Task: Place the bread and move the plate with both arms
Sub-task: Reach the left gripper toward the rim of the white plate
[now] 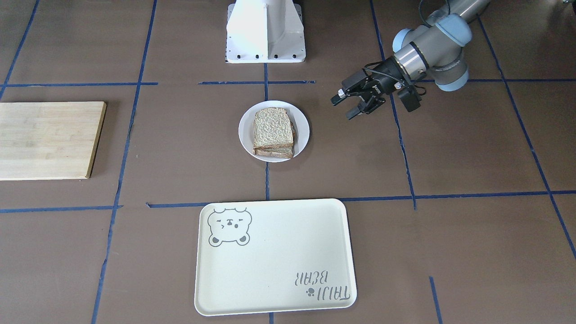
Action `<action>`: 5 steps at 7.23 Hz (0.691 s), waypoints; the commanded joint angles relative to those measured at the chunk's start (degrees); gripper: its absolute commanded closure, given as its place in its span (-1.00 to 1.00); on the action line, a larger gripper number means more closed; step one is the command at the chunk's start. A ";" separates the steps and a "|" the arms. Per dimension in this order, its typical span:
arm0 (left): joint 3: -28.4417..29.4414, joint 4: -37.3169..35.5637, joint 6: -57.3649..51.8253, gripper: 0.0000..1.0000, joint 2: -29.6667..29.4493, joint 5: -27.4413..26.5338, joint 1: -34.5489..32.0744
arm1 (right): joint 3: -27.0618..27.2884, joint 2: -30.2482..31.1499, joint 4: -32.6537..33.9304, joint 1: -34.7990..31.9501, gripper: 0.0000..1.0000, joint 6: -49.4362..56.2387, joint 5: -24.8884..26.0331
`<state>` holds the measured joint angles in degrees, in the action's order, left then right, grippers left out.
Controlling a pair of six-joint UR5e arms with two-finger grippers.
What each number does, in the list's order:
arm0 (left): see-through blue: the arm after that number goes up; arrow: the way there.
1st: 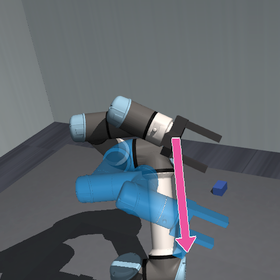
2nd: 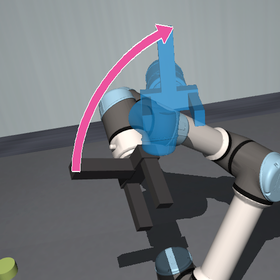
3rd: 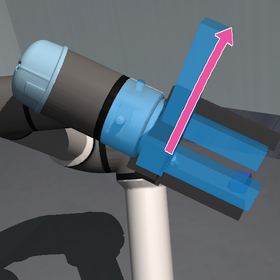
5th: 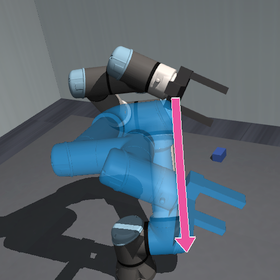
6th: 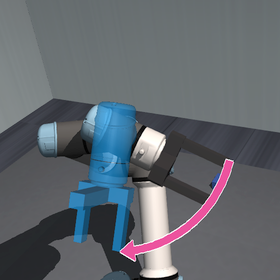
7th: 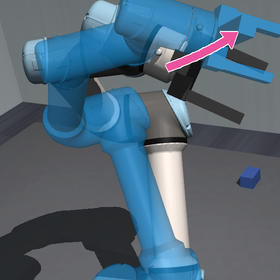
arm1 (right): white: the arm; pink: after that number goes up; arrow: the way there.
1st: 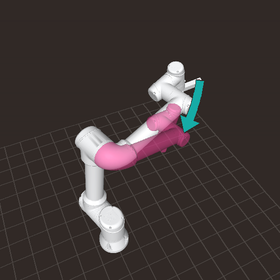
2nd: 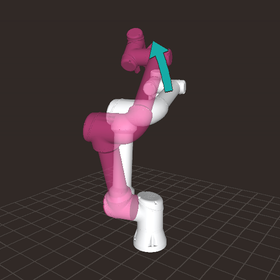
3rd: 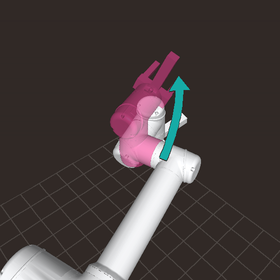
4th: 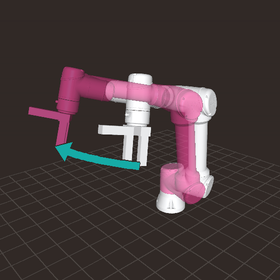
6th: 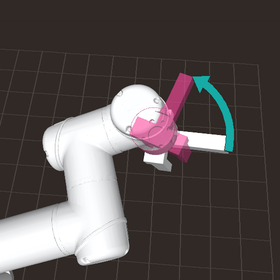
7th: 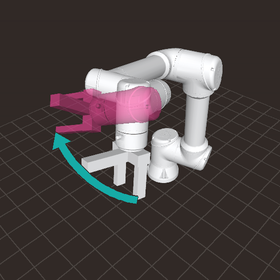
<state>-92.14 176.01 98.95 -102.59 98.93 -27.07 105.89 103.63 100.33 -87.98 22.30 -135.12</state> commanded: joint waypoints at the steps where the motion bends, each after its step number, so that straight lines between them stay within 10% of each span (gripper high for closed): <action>1: 5.45 0.82 0.81 -1.00 -5.67 -5.49 5.79 | -0.07 -0.01 -0.05 0.00 -1.00 -0.07 0.03; 5: 9.08 0.65 0.81 -0.97 -6.65 -5.33 6.07 | 0.02 -0.10 0.04 0.00 -1.00 -0.07 -0.06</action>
<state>-83.96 176.72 99.72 -108.75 93.62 -21.10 105.93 103.60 100.37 -87.98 22.24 -135.16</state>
